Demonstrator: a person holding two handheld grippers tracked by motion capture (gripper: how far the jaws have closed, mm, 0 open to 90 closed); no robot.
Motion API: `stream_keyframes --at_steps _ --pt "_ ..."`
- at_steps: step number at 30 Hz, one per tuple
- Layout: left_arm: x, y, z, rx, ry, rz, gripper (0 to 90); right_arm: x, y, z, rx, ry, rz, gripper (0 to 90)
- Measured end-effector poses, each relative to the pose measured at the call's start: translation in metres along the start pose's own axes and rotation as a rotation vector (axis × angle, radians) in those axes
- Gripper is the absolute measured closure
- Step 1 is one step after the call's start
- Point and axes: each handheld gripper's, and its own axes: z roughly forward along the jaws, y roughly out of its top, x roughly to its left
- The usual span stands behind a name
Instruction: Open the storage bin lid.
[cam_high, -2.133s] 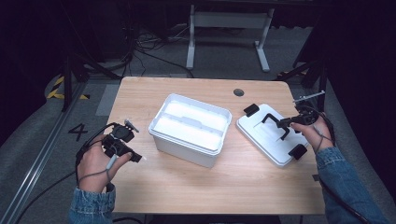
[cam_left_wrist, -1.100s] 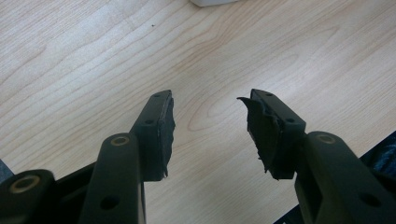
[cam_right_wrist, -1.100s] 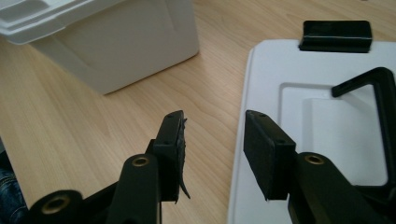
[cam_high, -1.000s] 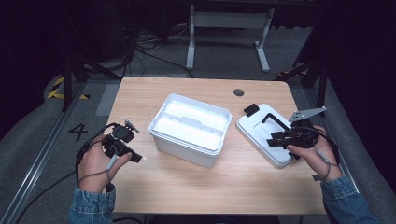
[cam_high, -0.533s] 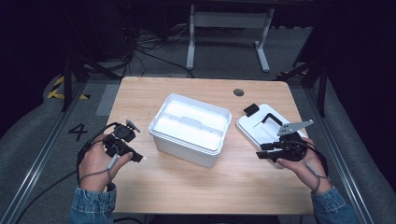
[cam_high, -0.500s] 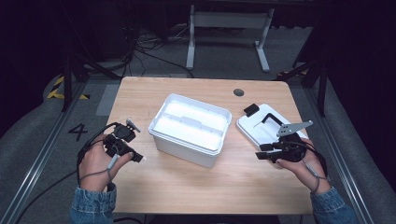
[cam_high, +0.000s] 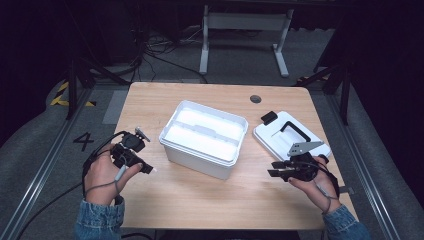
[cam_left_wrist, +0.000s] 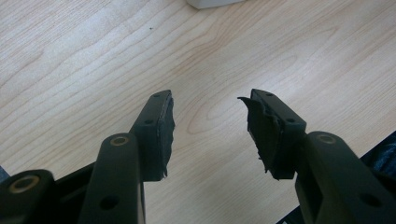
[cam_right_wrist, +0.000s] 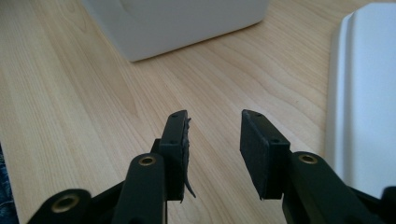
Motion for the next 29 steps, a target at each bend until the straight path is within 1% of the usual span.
stream_keyframes --at_steps 2,4,5,8,9,10,12,16,19,24,29 --pt "0.0 0.0 0.0 -0.004 0.002 0.004 51.3 0.001 -0.005 0.005 -0.014 -0.001 0.0 62.6" --pt "0.0 0.0 -0.001 -0.006 0.002 0.002 51.3 0.003 -0.01 0.011 -0.039 0.016 0.003 62.3" --pt "0.0 0.0 0.0 -0.005 0.003 0.003 51.3 0.005 -0.012 0.014 -0.046 0.018 -0.003 62.3" --pt "0.0 0.0 0.0 0.0 -0.003 -0.002 51.2 0.007 -0.016 0.021 -0.062 0.009 -0.025 61.7" --pt "0.0 0.0 0.0 0.0 -0.003 -0.002 51.2 0.007 -0.016 0.021 -0.062 0.009 -0.025 61.7" --pt "0.0 0.0 0.001 -0.004 -0.003 -0.001 51.2 0.008 -0.019 0.026 -0.07 0.005 -0.027 61.2" --pt "-0.001 0.0 0.001 -0.001 -0.005 -0.002 51.2 0.008 -0.022 0.031 -0.061 -0.003 -0.024 60.8" --pt "0.001 0.0 -0.001 -0.005 -0.001 0.006 51.1 0.007 -0.027 0.039 -0.043 -0.035 -0.057 59.6" --pt "0.001 0.0 -0.001 -0.003 -0.001 0.01 51.1 0.007 -0.029 0.042 -0.047 -0.05 -0.08 58.7" --pt "0.001 -0.001 -0.001 -0.004 -0.004 0.006 51.0 0.009 -0.029 0.045 -0.04 -0.048 -0.089 58.2" --pt "0.001 -0.001 -0.002 -0.005 0.001 0.014 50.9 0.011 -0.029 0.045 -0.047 -0.049 -0.102 57.5"
